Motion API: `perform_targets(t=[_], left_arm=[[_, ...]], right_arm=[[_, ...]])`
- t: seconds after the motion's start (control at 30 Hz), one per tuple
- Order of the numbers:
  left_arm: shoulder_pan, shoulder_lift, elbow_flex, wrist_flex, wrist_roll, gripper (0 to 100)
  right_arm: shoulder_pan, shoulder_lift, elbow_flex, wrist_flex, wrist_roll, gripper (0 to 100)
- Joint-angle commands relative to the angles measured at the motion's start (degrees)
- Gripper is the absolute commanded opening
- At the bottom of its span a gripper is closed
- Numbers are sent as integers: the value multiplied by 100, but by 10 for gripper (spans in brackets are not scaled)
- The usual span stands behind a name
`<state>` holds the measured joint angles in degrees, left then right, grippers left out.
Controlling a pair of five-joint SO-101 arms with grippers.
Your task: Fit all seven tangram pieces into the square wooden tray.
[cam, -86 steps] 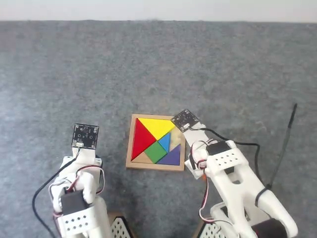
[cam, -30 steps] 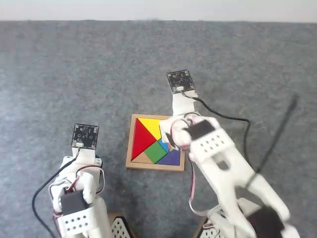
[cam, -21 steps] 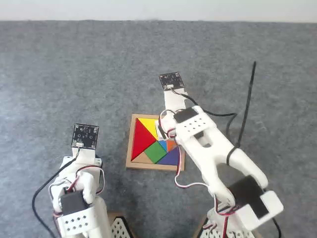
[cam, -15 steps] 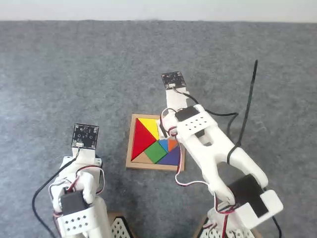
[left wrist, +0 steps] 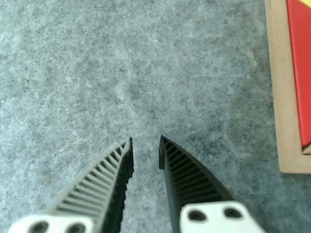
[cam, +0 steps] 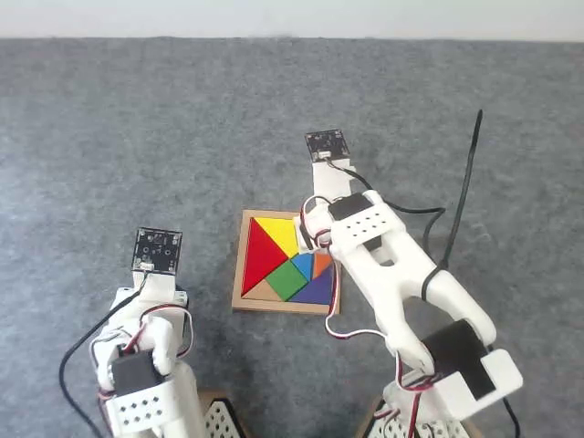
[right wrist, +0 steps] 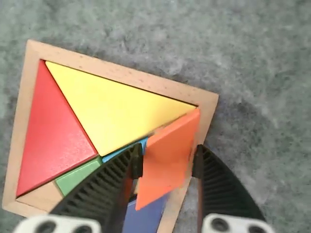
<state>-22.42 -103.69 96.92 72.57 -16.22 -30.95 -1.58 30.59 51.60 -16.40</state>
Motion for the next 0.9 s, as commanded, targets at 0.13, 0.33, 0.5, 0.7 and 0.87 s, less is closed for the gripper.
perform_targets(t=[0.13,0.33,0.5,0.7,0.87], left_arm=[[18,-62,-48,35,44,87],[18,-62,-48,35,44,87],[18,-62,-48,35,44,87],[18,-62,-48,35,44,87],[18,-62,-48,35,44,87]], right_arm=[[22,-22,-229,48,9,285],[145,-145,-378,330,484,268],[268,-303,-457,497,879,35],[268,171,-422,224,976,39],[180,1051,-668,215,967,39]])
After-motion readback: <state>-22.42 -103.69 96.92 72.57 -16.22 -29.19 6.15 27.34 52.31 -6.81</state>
